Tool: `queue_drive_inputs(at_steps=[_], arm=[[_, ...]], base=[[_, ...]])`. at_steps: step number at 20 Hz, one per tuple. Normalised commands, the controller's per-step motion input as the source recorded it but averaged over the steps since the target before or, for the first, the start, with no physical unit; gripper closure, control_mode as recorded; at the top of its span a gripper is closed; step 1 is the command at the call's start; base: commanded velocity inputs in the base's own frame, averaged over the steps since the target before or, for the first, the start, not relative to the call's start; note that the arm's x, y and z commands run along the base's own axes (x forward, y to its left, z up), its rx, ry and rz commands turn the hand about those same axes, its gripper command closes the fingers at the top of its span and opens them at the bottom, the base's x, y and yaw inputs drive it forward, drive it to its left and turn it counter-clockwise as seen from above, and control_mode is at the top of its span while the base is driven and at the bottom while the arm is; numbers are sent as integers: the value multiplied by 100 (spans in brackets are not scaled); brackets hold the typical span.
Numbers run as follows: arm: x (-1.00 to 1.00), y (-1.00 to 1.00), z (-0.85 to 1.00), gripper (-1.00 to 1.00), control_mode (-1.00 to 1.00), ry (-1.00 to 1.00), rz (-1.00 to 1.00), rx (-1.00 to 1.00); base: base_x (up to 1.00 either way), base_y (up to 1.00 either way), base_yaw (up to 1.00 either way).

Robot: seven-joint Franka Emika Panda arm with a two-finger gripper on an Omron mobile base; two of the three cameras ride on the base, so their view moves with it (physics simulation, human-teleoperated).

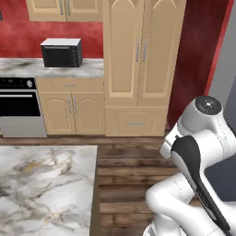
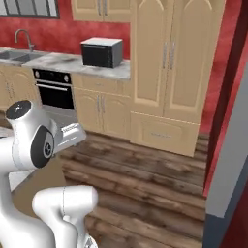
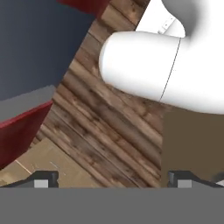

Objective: Place the cold items (corn and cucumber) from the fridge in one tupperware on the dining counter. Place the warm items (kebab skewer and hot dog) in the stove area in another tupperware.

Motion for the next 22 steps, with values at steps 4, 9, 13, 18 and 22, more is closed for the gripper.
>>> queue_drive_inputs(at_steps=[4, 9, 13, 18, 22], arm=[[0, 0, 0, -100, 100, 0, 0, 0], [0, 0, 0, -100, 100, 0, 0, 0], [0, 0, 0, -100, 100, 0, 0, 0], [0, 0, 0, -100, 100, 0, 0, 0], [0, 0, 0, -100, 100, 0, 0, 0]], base=[[100, -71, 43], [100, -71, 51], [100, -56, 62], [100, -47, 67], [99, -41, 70]])
